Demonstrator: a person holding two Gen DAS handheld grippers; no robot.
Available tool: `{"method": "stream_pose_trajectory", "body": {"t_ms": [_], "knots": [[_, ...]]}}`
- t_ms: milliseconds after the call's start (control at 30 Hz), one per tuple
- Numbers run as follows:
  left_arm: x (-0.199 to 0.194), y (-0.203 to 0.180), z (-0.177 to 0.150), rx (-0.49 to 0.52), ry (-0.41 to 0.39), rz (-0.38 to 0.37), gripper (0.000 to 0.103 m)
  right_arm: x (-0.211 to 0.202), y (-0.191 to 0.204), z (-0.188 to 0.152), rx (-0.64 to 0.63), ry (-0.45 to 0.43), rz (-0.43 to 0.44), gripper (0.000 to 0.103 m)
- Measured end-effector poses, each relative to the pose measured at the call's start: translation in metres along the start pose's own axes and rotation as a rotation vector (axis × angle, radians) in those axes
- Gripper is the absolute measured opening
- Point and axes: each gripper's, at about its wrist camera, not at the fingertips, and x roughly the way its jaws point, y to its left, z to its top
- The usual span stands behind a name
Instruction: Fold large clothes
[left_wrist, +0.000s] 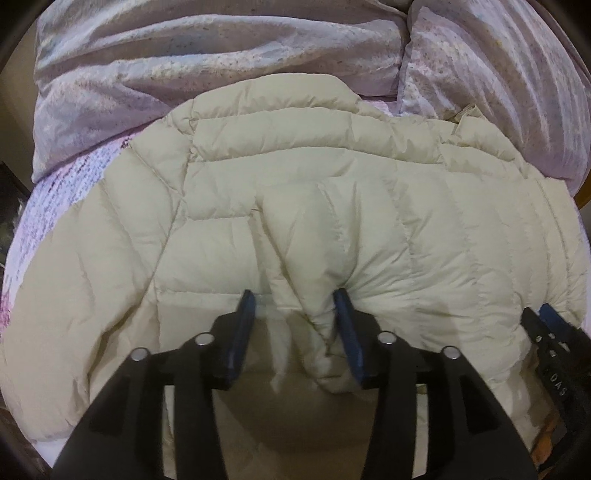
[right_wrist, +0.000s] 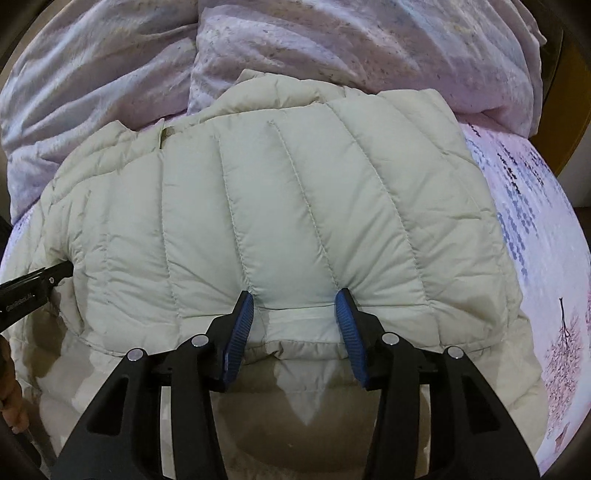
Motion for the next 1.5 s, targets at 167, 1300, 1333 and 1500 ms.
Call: {"method": "stream_pose_trajectory", "body": {"t_ms": [167, 1300, 1333, 1500], "knots": [[-0.002, 0.009, -0.004, 0.0, -0.002, 0.02, 0.065, 0.0, 0.001, 0.0, -0.01, 0.002, -0.01, 0.049], [-0.115, 0.378, -0.192, -0.754, 0.05, 0.401, 0.066, -0.06, 0.107, -0.037, -0.207, -0.015, 0.156, 0.085], [-0.114, 0.383, -0.198, -0.778, 0.056, 0.399, 0.066, -0.06, 0.11, -0.038, -0.215, -0.015, 0.159, 0.085], [-0.112, 0.391, -0.213, -0.835, 0.044, 0.379, 0.066, -0.061, 0.113, -0.042, -0.231, -0.014, 0.162, 0.085]]}}
